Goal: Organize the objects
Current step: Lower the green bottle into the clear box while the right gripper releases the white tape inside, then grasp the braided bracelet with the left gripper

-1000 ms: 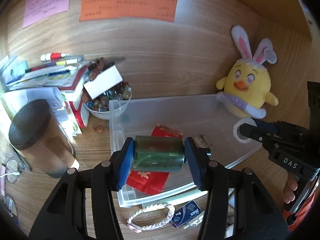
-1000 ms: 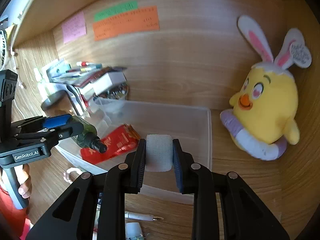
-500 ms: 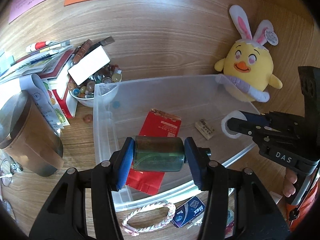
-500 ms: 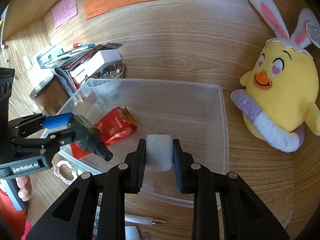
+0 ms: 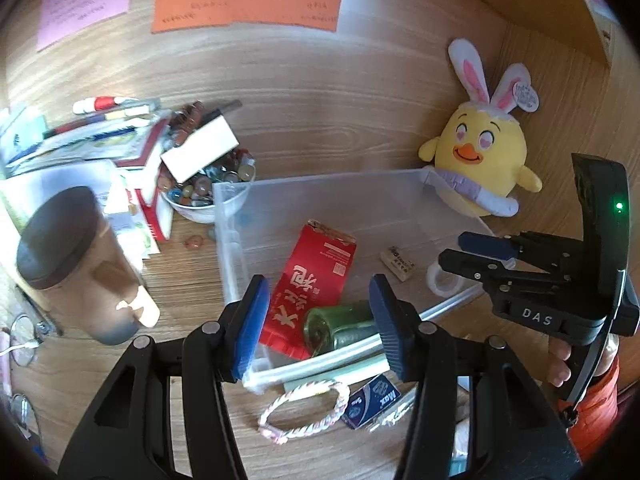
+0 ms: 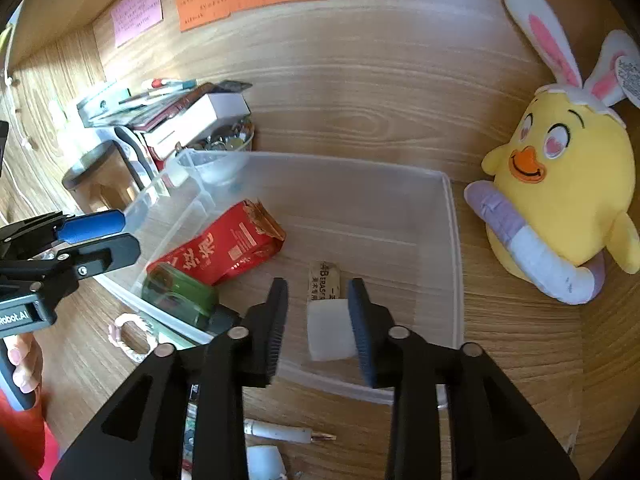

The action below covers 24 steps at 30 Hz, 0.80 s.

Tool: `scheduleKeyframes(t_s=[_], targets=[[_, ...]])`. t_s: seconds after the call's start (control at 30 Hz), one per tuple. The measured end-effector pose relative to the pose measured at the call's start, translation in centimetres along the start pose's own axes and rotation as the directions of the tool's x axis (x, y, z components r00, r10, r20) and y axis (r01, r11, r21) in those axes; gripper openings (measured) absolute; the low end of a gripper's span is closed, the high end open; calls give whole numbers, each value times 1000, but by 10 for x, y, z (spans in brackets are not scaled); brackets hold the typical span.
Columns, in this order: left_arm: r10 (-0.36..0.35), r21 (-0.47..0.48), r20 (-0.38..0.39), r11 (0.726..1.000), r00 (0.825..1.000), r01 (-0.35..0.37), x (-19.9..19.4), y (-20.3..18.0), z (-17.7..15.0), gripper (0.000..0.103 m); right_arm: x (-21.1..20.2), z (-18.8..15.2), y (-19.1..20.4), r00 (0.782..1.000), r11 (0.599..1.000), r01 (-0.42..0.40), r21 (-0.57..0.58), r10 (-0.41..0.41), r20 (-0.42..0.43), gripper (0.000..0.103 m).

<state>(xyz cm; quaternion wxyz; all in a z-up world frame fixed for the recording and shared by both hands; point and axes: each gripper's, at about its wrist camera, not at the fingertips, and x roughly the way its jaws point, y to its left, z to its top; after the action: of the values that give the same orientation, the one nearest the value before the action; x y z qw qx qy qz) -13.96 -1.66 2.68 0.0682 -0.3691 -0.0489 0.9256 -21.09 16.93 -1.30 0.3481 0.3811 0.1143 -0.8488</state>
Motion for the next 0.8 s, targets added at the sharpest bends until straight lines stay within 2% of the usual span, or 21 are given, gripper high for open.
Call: scheduleKeyframes(t_s=[0.3,0.53,0.8], targets=[[34,-3,30,999,999,-34,-29,9,-18,66,-40,-8,7,996,999,35,-30,-32,87,57],[44,-14,-9,999,999,-44,-32,16,-44,67,-63,-28,11,993,999,24,-29,-20,117,59],[47,-61,-96,997,994,-53,-17,31,-75,67,-65,-61,12,998,1000,-4,-6,4,66,59]])
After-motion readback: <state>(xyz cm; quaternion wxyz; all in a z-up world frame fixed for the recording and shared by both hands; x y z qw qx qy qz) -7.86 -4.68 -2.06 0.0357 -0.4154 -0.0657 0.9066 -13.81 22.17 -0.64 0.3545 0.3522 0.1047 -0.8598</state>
